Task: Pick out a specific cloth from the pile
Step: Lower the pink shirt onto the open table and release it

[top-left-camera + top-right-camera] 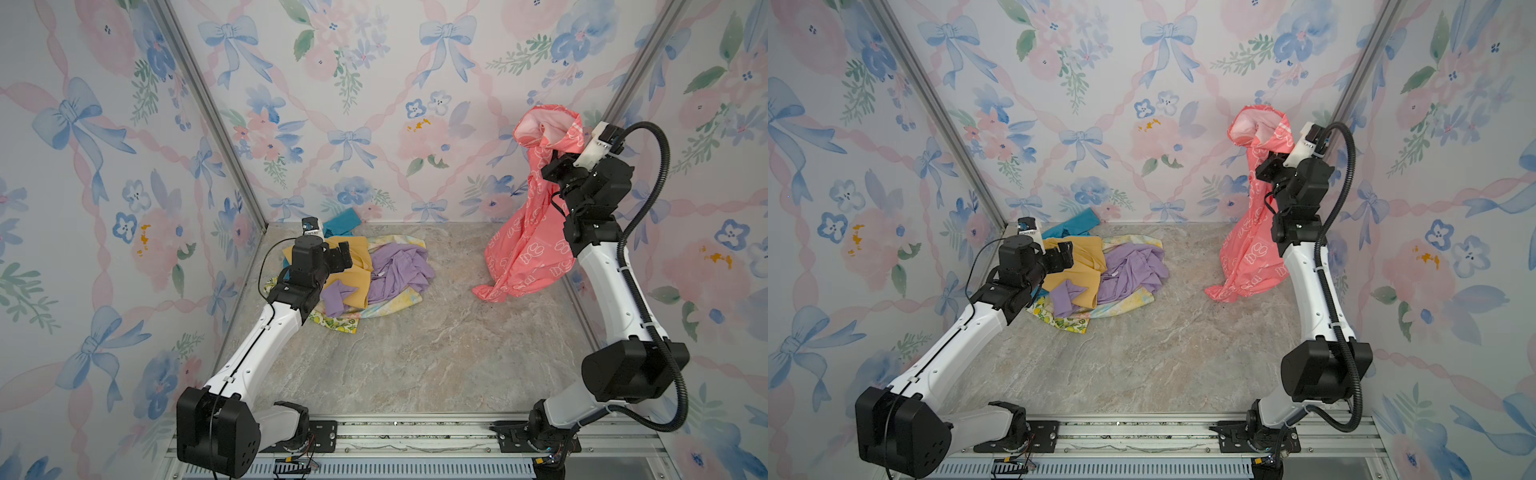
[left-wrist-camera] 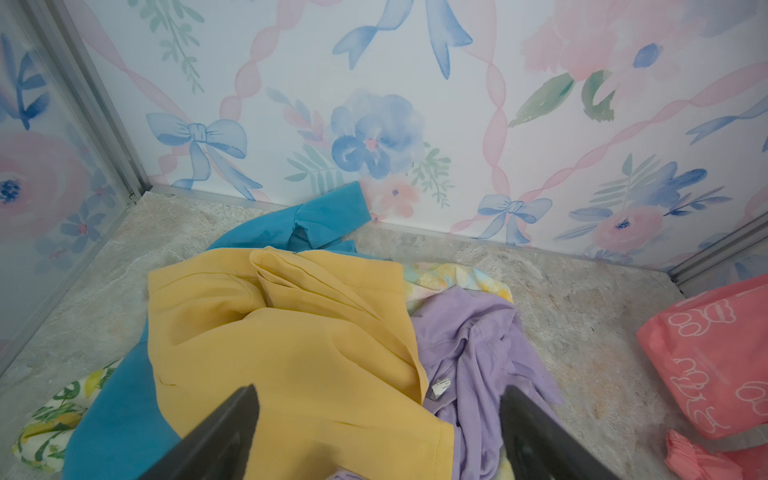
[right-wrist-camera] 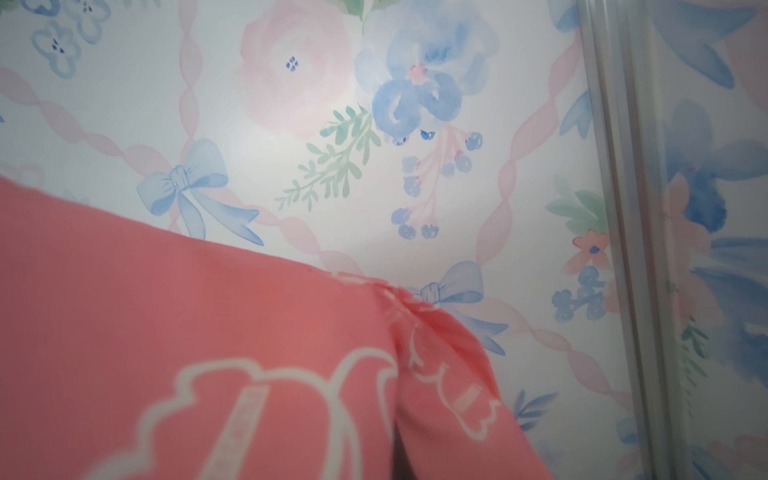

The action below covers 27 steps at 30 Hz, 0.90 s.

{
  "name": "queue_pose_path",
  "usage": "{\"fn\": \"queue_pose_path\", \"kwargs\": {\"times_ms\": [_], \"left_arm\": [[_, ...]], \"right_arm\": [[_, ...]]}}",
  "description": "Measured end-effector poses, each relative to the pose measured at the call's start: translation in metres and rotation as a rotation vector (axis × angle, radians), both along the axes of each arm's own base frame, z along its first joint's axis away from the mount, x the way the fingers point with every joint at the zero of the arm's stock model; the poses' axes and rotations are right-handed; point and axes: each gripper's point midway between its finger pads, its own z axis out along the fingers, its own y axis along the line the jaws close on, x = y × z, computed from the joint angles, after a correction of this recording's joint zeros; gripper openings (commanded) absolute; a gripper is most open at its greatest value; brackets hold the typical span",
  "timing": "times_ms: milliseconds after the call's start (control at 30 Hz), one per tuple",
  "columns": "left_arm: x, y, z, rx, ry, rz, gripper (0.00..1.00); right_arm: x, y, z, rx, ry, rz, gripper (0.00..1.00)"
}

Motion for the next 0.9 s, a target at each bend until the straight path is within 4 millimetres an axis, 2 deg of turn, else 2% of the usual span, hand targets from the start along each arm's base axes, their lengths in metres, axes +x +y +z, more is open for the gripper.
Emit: {"fn": "queue_pose_path", "kwargs": {"times_ms": [167,300,433,533,900], "left_arm": [[0.000,-0.001,-0.005,0.003,-0.009,-0.009,0.92],[-0.001,-0.001,-0.014,0.011,0.000,-0.011,0.92],[-0.003,-0.001,-0.022,0.013,0.010,-0.013,0.92],[-0.003,-0.001,-0.022,0.008,0.005,-0.018,0.92],[-0.002,0.013,-0.008,-0.034,-0.041,-0.007,0.92]], "right_arm": [[0.008,0.000,-0.076,-0.030,0.137,-0.009,0.00],[0.007,-0.003,-0.139,-0.067,0.246,-0.025,0.00],[0.002,-0.002,-0.186,-0.106,0.337,-0.030,0.00],[-0.002,0.001,-0.212,-0.135,0.392,-0.032,0.00],[-0.016,-0.003,-0.281,-0.227,0.678,-0.048,0.00]]}}
